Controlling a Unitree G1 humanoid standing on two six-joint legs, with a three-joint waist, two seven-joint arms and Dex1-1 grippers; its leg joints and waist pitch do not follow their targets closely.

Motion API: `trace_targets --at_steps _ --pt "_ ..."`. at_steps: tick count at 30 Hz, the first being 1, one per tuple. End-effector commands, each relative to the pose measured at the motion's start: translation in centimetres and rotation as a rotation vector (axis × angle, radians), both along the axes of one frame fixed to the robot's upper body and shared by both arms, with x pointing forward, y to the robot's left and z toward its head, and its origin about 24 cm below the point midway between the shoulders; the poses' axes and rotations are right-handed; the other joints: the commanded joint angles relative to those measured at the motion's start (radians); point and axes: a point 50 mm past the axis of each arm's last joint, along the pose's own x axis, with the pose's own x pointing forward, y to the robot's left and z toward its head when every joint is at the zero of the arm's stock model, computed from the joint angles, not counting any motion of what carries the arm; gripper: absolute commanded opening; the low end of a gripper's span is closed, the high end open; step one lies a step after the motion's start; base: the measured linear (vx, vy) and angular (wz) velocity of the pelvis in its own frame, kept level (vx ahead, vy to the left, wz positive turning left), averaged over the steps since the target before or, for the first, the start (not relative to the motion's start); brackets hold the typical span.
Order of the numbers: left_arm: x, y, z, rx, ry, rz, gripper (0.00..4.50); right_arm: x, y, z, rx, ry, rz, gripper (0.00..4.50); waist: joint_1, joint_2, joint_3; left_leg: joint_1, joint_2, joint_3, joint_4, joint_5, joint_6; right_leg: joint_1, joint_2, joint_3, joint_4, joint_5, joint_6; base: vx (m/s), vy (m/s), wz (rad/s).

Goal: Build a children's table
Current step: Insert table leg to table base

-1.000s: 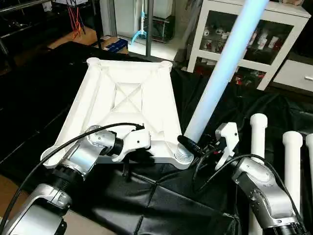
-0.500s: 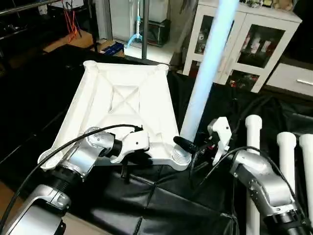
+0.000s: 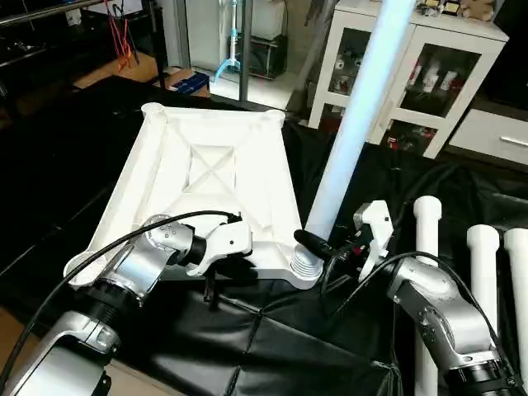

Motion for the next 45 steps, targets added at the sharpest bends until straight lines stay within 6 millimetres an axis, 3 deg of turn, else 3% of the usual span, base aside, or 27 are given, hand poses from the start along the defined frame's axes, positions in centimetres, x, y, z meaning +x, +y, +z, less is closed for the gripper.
trace_targets --at_steps 1,2,6,22,27,29,33,37,39,40,41,42,45 --pt "0.1 0.1 0.3 -0.001 -0.012 0.001 0.01 -3.8 -2.1 -7.7 -0.193 0.389 -0.053 1.85 -0.009 0.022 -0.018 0.007 0.088 -0.055 -0.111 -0.431 -0.056 -0.001 -0.095 0.056 -0.086 -0.426 -0.168 0.0 0.0 0.0" --pt "0.1 0.1 0.3 -0.001 -0.012 0.0 0.01 -3.9 -2.2 -7.9 -0.212 0.401 -0.051 1.85 -0.009 0.026 -0.018 0.007 0.088 -0.056 -0.112 -0.425 -0.057 0.0 -0.095 0.057 -0.085 -0.41 -0.172 0.0 0.0 0.0" --pt "0.1 0.1 0.3 0.0 -0.01 -0.003 0.01 -4.2 -2.4 -8.5 -0.269 0.438 -0.034 1.85 -0.013 0.025 -0.015 0.008 0.088 -0.054 -0.112 -0.443 -0.06 -0.002 -0.094 0.057 -0.086 -0.413 -0.18 0.0 0.0 0.0" --pt "0.1 0.2 0.2 0.009 -0.009 -0.001 0.01 -5.1 -2.1 -9.5 -0.263 0.444 -0.052 1.85 -0.02 0.022 -0.01 0.006 0.089 -0.065 -0.118 -0.521 -0.061 -0.015 -0.098 0.057 -0.102 -0.564 -0.12 0.0 0.0 0.0" --pt "0.1 0.3 0.2 0.012 -0.012 -0.002 0.01 -3.3 -2.2 -7.3 -0.216 0.347 -0.078 1.85 -0.021 0.025 -0.009 0.007 0.089 -0.067 -0.121 -0.546 -0.065 -0.018 -0.097 0.057 -0.104 -0.574 -0.113 0.0 0.0 0.0" --pt "0.2 0.3 0.3 0.012 -0.015 -0.003 0.01 -2.2 -2.2 -5.5 -0.193 0.285 -0.047 1.85 -0.021 0.026 -0.01 0.006 0.089 -0.068 -0.122 -0.545 -0.064 -0.017 -0.098 0.058 -0.105 -0.579 -0.11 0.0 0.0 0.0" --pt "0.2 0.3 0.4 0.01 -0.017 -0.006 0.01 -1.3 -2.1 -3.3 -0.162 0.214 -0.004 1.85 -0.02 0.024 -0.011 0.002 0.09 -0.065 -0.122 -0.512 -0.059 -0.012 -0.097 0.059 -0.1 -0.531 -0.123 0.0 0.0 0.0" --pt "0.2 0.2 0.4 0.008 -0.017 -0.011 0.01 -0.8 -2.1 -1.7 -0.164 0.166 0.05 1.85 -0.013 0.027 -0.013 0.003 0.091 -0.053 -0.117 -0.432 -0.047 -0.01 -0.098 0.064 -0.093 -0.435 -0.167 0.0 0.0 0.0" --pt "0.2 0.1 0.4 0.008 -0.018 -0.014 0.01 -0.8 -2.0 -1.1 -0.173 0.144 0.09 1.85 -0.009 0.024 -0.016 0.0 0.091 -0.046 -0.113 -0.363 -0.035 -0.001 -0.098 0.065 -0.084 -0.356 -0.197 0.0 0.0 0.0" --pt "0.2 0.1 0.4 0.008 -0.018 -0.014 0.01 -0.8 -2.0 -0.9 -0.175 0.138 0.101 1.85 -0.006 0.026 -0.019 -0.005 0.091 -0.042 -0.11 -0.29 -0.016 0.009 -0.099 0.065 -0.076 -0.282 -0.223 0.0 0.0 0.0" --pt "0.2 0.2 0.4 0.008 -0.019 -0.014 0.01 -0.8 -2.0 -0.9 -0.175 0.136 0.105 1.85 -0.006 0.026 -0.019 -0.005 0.091 -0.042 -0.11 -0.29 -0.016 0.009 -0.099 0.065 -0.076 -0.282 -0.223 0.0 0.0 0.0" --pt "0.2 0.2 0.4 0.008 -0.019 -0.015 0.01 -0.9 -1.9 -0.8 -0.173 0.135 0.111 1.85 0.0 0.029 -0.021 -0.01 0.093 -0.039 -0.106 -0.216 0.002 0.016 -0.1 0.064 -0.067 -0.197 -0.246 0.0 0.0 0.0" --pt "0.2 0.1 0.4 0.007 -0.019 -0.015 0.01 -0.9 -2.0 -0.5 -0.167 0.138 0.123 1.85 0.003 0.03 -0.018 -0.011 0.094 -0.039 -0.107 -0.218 0.007 0.019 -0.101 0.062 -0.067 -0.211 -0.256 0.0 0.0 0.0"
